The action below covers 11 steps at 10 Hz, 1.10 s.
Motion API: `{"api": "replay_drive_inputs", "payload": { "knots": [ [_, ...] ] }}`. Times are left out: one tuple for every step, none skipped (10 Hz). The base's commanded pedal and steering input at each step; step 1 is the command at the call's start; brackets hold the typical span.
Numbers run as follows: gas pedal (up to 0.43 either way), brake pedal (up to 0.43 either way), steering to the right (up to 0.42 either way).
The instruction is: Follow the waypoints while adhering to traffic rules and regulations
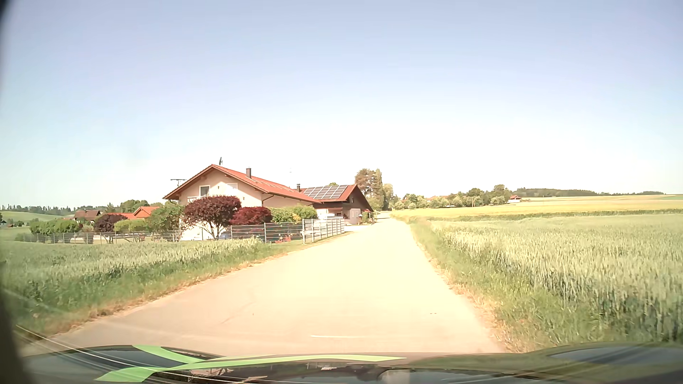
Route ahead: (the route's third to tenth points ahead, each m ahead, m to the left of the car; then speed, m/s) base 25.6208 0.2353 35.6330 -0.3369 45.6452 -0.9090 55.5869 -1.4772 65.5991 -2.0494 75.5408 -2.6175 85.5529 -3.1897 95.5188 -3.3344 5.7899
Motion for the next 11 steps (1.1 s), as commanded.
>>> {"api": "replay_drive_inputs", "payload": {
  "knots": [
    [0.15, 0.0, 0.022],
    [0.157, 0.0, 0.021],
    [0.157, 0.0, 0.021],
    [0.157, 0.0, 0.02],
    [0.169, 0.0, 0.019],
    [0.169, 0.0, 0.017],
    [0.169, 0.0, 0.016],
    [0.169, 0.0, 0.016],
    [0.169, 0.0, 0.016],
    [0.169, 0.0, 0.015],
    [0.169, 0.0, 0.014]
  ]
}}
